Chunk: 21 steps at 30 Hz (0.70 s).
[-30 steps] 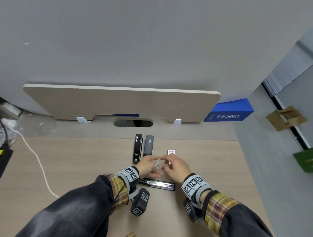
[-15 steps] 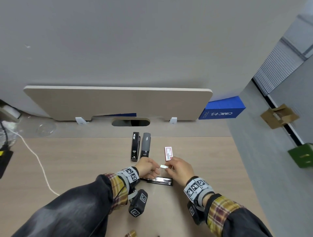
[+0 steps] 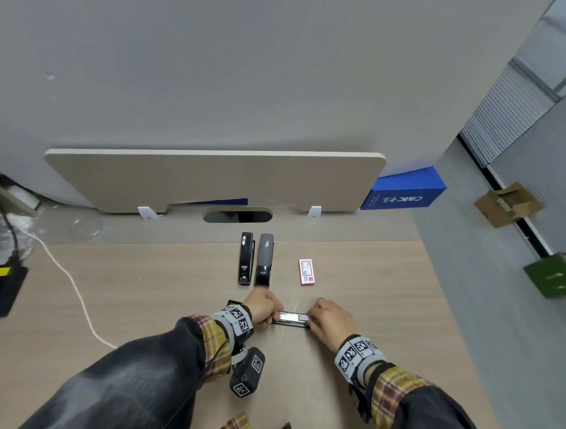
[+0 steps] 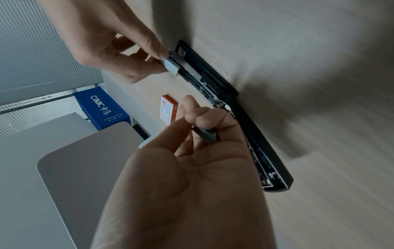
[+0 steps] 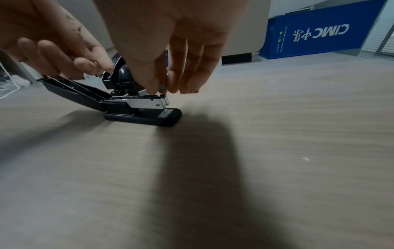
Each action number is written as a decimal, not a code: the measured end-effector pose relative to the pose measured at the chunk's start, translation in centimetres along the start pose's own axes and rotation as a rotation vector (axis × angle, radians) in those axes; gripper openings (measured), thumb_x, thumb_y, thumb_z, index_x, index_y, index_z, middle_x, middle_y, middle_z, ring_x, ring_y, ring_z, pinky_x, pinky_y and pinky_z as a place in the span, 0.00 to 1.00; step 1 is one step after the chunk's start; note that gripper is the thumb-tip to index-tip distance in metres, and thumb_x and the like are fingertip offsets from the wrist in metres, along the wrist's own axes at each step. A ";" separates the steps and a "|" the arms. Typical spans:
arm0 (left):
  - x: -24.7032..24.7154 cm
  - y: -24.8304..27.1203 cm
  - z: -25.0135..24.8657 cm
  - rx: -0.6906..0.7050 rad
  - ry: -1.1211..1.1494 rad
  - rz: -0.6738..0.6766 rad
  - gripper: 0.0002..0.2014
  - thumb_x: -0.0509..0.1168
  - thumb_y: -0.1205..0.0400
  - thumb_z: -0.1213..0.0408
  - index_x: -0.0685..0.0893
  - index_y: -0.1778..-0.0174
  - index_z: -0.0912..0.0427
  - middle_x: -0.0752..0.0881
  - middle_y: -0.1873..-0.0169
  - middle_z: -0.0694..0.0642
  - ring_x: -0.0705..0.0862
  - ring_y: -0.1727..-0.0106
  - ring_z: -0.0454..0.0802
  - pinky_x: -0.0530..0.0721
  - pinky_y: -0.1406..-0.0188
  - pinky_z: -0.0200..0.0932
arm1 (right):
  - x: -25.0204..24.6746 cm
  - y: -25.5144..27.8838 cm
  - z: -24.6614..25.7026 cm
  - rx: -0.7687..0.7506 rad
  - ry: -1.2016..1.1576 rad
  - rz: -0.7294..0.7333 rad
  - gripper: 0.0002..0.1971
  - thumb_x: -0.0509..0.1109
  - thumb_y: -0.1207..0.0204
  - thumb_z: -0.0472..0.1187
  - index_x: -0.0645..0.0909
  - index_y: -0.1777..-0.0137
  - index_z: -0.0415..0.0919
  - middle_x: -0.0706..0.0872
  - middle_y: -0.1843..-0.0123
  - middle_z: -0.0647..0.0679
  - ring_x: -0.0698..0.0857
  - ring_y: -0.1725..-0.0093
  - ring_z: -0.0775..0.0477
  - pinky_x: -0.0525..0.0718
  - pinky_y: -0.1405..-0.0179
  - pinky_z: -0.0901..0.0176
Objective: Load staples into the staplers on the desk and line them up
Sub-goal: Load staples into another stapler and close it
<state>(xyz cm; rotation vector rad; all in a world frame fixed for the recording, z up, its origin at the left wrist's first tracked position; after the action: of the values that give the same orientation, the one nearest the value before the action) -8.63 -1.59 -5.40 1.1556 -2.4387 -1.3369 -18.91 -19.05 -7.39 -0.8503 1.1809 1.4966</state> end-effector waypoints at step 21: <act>-0.1 -0.6 0.0 -0.007 0.015 0.025 0.14 0.52 0.23 0.79 0.81 0.62 0.61 0.85 0.72 0.58 0.74 0.83 0.44 0.69 0.88 0.32 | 1.2 0.3 0.4 -0.060 0.014 -0.028 0.19 0.53 0.24 0.55 0.83 0.56 0.48 0.81 0.55 0.50 0.82 0.57 0.46 0.80 0.67 0.54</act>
<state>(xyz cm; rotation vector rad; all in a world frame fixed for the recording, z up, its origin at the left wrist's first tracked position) -8.23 -1.67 -5.79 1.1258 -2.4273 -1.3238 -19.48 -18.33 -8.27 -0.9157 1.1339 1.5118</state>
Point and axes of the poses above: each hand's wrist, its own y-axis away from the middle knuckle, its own x-axis out of the palm, z = x × y, the point moved 1 cm from there along -y, towards the middle knuckle
